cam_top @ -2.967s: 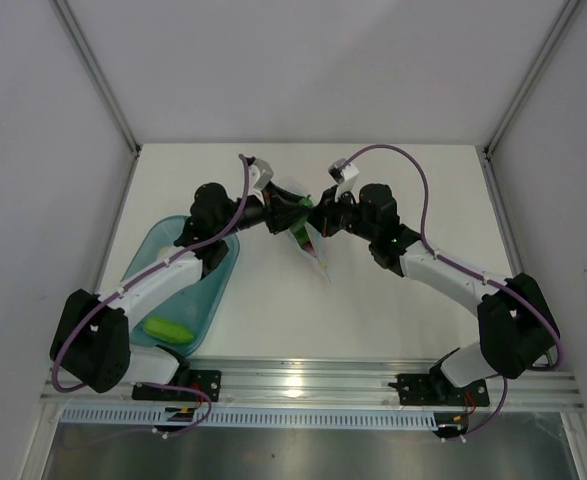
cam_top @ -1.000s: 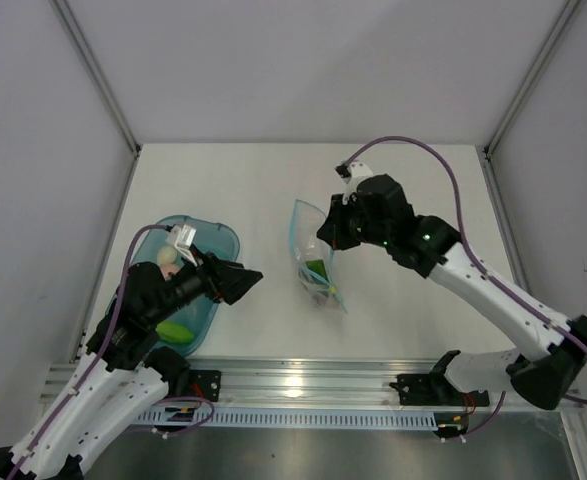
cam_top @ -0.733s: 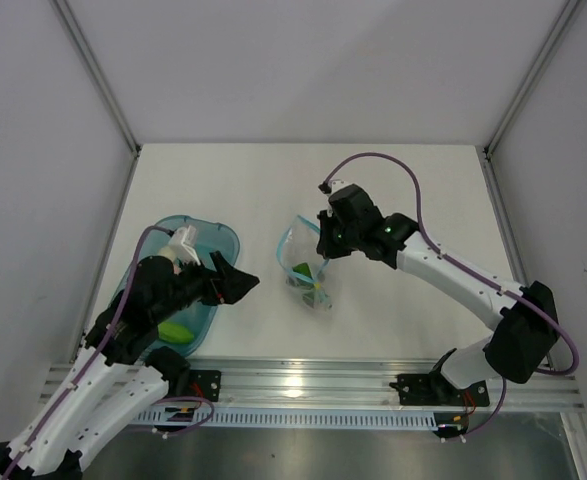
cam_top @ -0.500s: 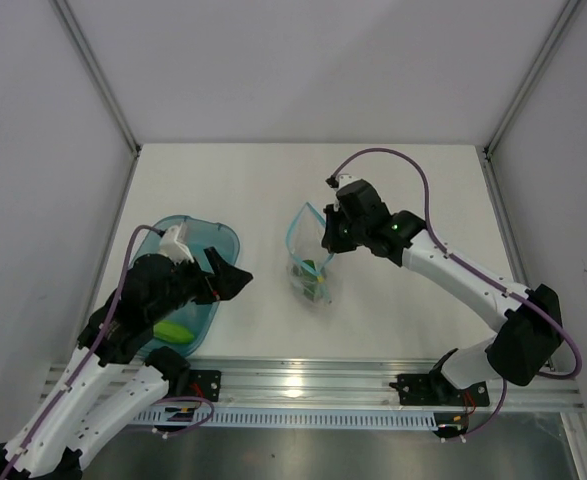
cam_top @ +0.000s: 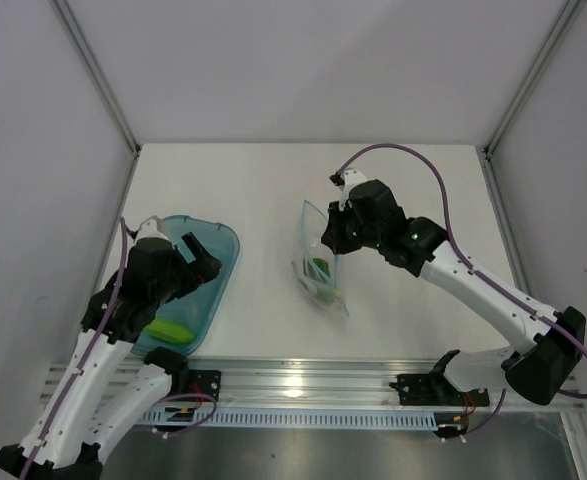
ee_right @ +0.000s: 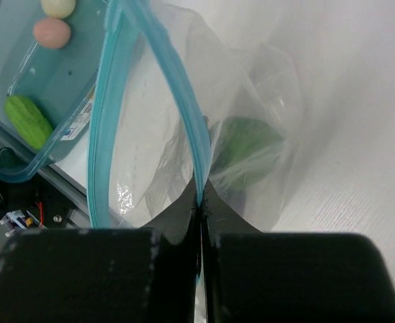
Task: Place the food in the zip-top bag and seal the zipper
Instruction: Adjust the zipper food storage bag at the center of the board, then pick up the fake vegetable from the bin.
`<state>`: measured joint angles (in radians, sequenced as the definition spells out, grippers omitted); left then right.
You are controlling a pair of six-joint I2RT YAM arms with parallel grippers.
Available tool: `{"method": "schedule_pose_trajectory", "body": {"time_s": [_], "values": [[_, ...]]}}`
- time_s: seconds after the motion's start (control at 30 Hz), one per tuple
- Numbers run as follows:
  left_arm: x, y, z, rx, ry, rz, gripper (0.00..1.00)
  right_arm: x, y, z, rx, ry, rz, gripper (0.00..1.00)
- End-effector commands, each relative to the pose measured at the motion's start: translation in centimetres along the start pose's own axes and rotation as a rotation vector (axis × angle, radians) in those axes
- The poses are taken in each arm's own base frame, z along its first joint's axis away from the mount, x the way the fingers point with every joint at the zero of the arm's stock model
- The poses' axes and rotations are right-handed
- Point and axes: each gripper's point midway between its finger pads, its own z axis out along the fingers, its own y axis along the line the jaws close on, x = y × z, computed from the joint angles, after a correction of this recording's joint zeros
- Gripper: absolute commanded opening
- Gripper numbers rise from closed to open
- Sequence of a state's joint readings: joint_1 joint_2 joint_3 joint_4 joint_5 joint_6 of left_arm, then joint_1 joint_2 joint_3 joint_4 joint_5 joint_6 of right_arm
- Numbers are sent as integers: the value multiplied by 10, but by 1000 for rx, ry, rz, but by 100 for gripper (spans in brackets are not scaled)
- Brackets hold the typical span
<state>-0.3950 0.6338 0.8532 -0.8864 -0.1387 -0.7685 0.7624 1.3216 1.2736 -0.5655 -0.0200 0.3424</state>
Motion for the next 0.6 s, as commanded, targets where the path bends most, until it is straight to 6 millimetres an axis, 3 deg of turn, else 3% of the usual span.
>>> {"method": "schedule_pose_trajectory", "body": {"time_s": [0.0, 0.13, 0.23, 0.3, 0.4, 0.57], "values": [[-17, 37, 0, -207, -34, -97, 100, -5, 5, -6, -21, -33, -48, 0], [-5, 68, 13, -344, 49, -178, 100, 0, 1, -4, -16, -22, -76, 0], [19, 110, 19, -560, 129, -304, 99, 5, 1, -1, -22, -8, -93, 0], [28, 126, 22, -638, 160, -392, 100, 8, -1, 0, -22, -3, -103, 0], [40, 139, 31, -689, 210, -459, 99, 15, -4, 2, -23, 3, -112, 0], [50, 155, 27, -779, 170, -570, 99, 23, -4, 1, -34, 12, -117, 0]]}}
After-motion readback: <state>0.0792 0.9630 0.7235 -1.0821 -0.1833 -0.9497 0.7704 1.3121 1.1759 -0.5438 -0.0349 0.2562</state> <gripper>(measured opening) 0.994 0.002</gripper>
